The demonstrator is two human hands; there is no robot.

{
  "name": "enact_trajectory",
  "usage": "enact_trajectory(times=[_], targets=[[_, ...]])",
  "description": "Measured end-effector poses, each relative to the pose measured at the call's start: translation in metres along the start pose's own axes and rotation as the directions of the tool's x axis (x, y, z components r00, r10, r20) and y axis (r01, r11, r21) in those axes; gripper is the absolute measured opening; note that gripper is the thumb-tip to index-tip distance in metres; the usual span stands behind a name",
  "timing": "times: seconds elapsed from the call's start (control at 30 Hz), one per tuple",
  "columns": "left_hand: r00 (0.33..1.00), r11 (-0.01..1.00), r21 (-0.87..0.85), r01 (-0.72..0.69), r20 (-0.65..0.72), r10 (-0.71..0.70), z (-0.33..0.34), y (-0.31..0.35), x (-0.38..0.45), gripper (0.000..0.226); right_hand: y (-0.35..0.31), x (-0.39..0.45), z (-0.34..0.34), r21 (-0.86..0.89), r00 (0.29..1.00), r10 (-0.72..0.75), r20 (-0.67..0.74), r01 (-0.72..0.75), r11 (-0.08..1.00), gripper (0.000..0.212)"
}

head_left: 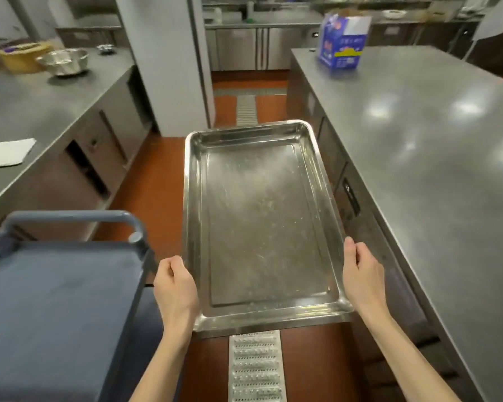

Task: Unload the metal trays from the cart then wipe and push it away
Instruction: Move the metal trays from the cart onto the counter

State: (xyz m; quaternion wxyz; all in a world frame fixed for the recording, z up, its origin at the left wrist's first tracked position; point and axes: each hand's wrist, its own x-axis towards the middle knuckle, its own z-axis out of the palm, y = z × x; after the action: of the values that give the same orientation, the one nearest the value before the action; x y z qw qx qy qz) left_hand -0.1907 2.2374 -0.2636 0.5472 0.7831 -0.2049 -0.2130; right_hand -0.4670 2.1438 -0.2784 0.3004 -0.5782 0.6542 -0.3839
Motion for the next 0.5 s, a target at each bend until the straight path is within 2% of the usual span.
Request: enact_trajectory(times=[0.07,0.3,0.5], targets=[[0.998,1.000,-0.001,-0.019,0.057,0.019,0.035,0.013,-0.011,0.023,0.016,0.013,-0.026,-0.012,0.998,0.030,-0.049,-0.031,0.999,0.050],[0.970,0.995,0.022,-0.099,0.225,0.092,0.148,0.035,-0.042,0.028,0.085,0.046,-0.109,-0.020,0.965,0.153,-0.213,-0.161,0.987,0.051],[0.925,0.986,0.041,-0.160,0.355,0.135,0.231,0.052,-0.073,0.031,0.129,0.052,-0.166,0.017,0.899,0.254,-0.358,-0.266,0.964,0.052]])
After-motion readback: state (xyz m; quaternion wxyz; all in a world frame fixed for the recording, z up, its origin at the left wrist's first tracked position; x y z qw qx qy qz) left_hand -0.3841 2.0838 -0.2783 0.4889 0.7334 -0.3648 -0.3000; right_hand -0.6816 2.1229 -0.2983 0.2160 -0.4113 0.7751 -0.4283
